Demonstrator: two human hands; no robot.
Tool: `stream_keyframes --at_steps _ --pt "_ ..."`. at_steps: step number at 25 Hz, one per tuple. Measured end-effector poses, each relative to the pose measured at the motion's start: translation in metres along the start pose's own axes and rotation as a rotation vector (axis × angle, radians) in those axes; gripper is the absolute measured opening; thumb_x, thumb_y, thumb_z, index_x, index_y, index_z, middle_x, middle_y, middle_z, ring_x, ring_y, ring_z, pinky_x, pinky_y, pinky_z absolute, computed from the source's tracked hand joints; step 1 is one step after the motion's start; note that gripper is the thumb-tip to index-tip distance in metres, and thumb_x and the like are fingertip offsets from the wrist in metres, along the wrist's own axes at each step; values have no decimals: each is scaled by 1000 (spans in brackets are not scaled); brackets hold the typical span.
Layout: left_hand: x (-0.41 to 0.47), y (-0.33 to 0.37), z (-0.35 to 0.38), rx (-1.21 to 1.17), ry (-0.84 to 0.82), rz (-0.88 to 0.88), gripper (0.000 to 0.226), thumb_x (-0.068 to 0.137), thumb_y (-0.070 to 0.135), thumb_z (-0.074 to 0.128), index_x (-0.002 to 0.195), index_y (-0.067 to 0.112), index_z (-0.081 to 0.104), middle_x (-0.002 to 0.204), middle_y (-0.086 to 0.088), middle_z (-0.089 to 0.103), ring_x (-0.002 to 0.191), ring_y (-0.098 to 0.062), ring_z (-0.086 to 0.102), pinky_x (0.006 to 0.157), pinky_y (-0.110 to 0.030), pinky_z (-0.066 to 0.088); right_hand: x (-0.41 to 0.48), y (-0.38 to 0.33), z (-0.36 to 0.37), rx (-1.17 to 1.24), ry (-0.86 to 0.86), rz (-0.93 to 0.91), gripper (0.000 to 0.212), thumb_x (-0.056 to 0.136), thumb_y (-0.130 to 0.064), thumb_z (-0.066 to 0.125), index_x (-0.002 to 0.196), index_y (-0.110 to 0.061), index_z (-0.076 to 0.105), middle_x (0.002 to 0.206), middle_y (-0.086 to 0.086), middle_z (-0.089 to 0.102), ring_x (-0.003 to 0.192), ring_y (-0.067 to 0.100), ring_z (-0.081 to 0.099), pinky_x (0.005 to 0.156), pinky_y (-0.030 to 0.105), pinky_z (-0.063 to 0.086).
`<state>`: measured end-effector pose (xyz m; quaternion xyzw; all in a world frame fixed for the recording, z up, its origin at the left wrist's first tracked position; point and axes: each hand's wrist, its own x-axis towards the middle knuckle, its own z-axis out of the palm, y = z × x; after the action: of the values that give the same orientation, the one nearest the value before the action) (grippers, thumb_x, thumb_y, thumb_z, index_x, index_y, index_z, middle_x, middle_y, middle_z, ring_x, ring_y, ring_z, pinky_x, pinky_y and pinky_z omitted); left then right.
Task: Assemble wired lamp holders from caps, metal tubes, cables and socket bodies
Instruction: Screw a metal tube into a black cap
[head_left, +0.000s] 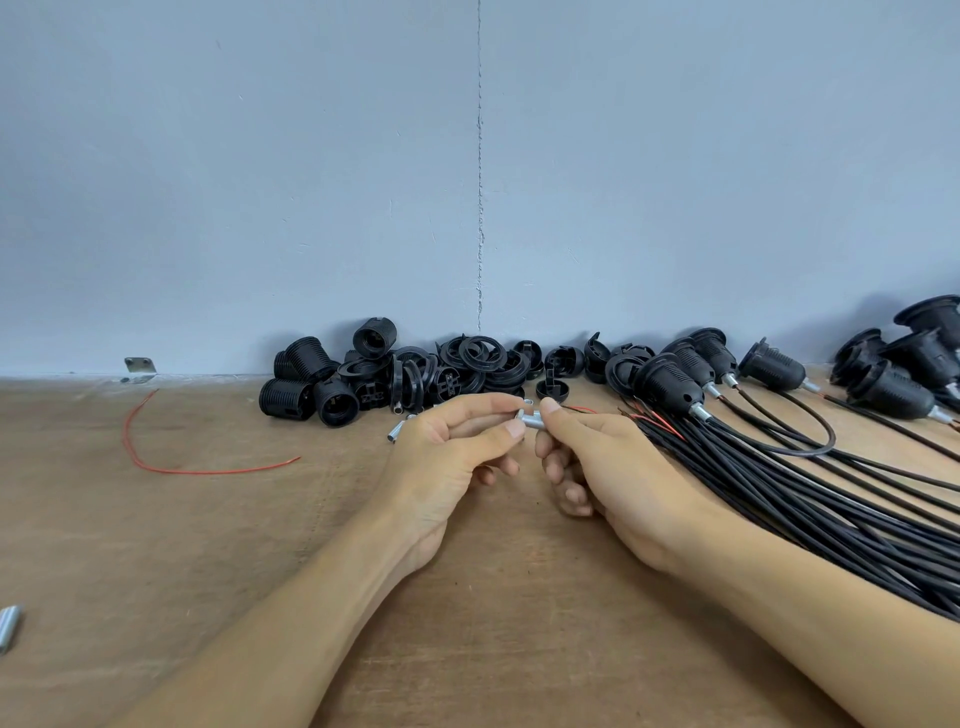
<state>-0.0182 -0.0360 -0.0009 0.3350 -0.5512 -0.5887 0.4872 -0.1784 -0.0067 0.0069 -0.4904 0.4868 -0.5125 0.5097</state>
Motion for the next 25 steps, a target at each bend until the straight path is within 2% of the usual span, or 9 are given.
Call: stream_keyframes --at_steps 4,7,9,12,16,19,25 --pt "0 -1 2 -15 19 5 20 87 9 76 90 28 82 99 -2 79 59 -8 63 56 -17 48 2 0 -3 -28 -20 4 46 102 -45 52 67 -15 63 55 4 53 39 12 38 39 21 28" --pt "1 -3 2 -31 74 4 15 86 9 77 93 22 81 97 -4 80 56 -9 63 53 -16 47 3 3 -5 -136 54 -110 42 98 -47 55 86 -9 68 68 7 66 48 16 51 45 26 40" --pt "2 -3 3 -43 97 2 17 87 8 76 98 20 79 98 -4 80 56 -9 62 53 -16 46 2 3 -6 -120 67 -187 29 97 -35 63 99 -7 68 79 8 72 57 18 58 53 29 48" --pt "2 -3 2 -32 81 -3 21 88 9 76 106 20 77 100 0 80 57 -9 64 54 -16 48 1 2 -8 -72 51 -239 12 94 -9 67 103 -1 69 86 18 73 63 17 63 60 27 55" --pt "1 -4 2 49 49 12 19 91 11 74 106 21 77 98 -1 80 64 -12 69 57 -19 50 3 3 -10 25 44 -210 14 91 -2 67 104 5 67 74 12 70 65 16 65 62 26 56" --pt "0 -6 3 97 70 32 15 91 14 74 104 22 76 94 -1 80 67 -14 71 59 -21 50 3 3 -11 2 45 -232 14 90 0 68 104 4 68 73 13 69 66 16 66 64 25 57" --pt "0 -7 2 124 59 53 16 93 11 72 105 21 75 94 0 80 68 -14 73 56 -18 49 3 3 -10 -113 65 -288 10 93 -7 67 100 1 69 65 2 69 58 14 63 58 24 54"
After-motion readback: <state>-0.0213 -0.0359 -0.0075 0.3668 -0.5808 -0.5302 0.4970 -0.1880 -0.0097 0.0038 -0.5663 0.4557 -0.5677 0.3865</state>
